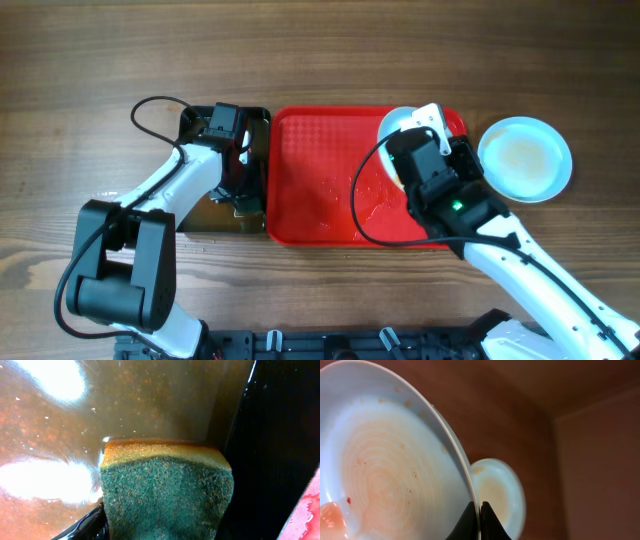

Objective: Clean dirty plates on tray and stack at the side
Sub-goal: 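Lift plate with right gripper and stack it onto plates at right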

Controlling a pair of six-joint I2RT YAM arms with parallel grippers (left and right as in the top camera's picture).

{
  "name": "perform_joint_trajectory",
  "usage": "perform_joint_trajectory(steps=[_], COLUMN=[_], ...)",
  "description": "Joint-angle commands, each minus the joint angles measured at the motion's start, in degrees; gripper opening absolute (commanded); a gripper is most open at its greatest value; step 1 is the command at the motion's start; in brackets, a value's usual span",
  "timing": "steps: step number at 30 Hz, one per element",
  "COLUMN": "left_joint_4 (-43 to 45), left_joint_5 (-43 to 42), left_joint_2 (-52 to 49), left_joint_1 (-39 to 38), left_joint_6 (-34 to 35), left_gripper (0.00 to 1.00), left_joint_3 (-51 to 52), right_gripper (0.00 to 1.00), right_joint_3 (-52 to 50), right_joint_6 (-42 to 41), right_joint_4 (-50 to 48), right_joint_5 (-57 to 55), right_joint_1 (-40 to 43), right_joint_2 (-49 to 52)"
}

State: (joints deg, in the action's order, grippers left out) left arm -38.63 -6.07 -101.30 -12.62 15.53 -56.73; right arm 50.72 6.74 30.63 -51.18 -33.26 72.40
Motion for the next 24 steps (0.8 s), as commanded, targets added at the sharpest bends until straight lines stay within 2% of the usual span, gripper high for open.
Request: perform_joint_trajectory(steps=[1,2,5,15,19,20,22,24], left_joint_4=[0.68,0.7,0.68,0.68,0.66,0.52,0.17,0.02], left_joint_5=[-3.3,-3.32,-3.3,-3.3,-3.3,-3.32,-3.32,-3.32], left_joint_2=[-2.95,-2.95,-2.95,-2.95,-2.95,-2.95,-2.95,-2.95], left_joint_1=[-0.37,-0.37,-0.37,-0.37,-0.37,-0.37,-0.37,-0.37], left_joint_6=[-0.13,-0.13,-0.13,-0.13,-0.13,-0.13,-0.13,-0.13], left_gripper=[0.57,0.57,0.57,0.57,0.57,0.56,0.57,0.56], left_joint_3=[2.19,2.19,2.19,2.19,2.19,2.19,2.19,2.19], right_gripper=[0.04,0.04,0.04,0.04,0.04,0.04,0.04,0.04], right_joint_3=[1.03,1.03,1.03,1.03,0.92,0.92,0.92,0.9], right_joint_6=[1.16,4.35,7.08,9.57,-3.43,-9.03,-25.81,-36.72], right_joint_4=[-1.73,-3.17,-6.4,-9.14,-7.61,-5.9,0.28,5.07], right_joint_5=[-15.17,-15.52,-18.03,-17.97,-9.33,-4.7,6.45,14.4], right_joint_1=[-3.13,-4.24,-5.53,-5.53,-1.88,0.5,9.7,18.14], right_joint_2=[-0.63,-0.63,-0.63,-0.63,-0.61,-0.61,-0.61,-0.61])
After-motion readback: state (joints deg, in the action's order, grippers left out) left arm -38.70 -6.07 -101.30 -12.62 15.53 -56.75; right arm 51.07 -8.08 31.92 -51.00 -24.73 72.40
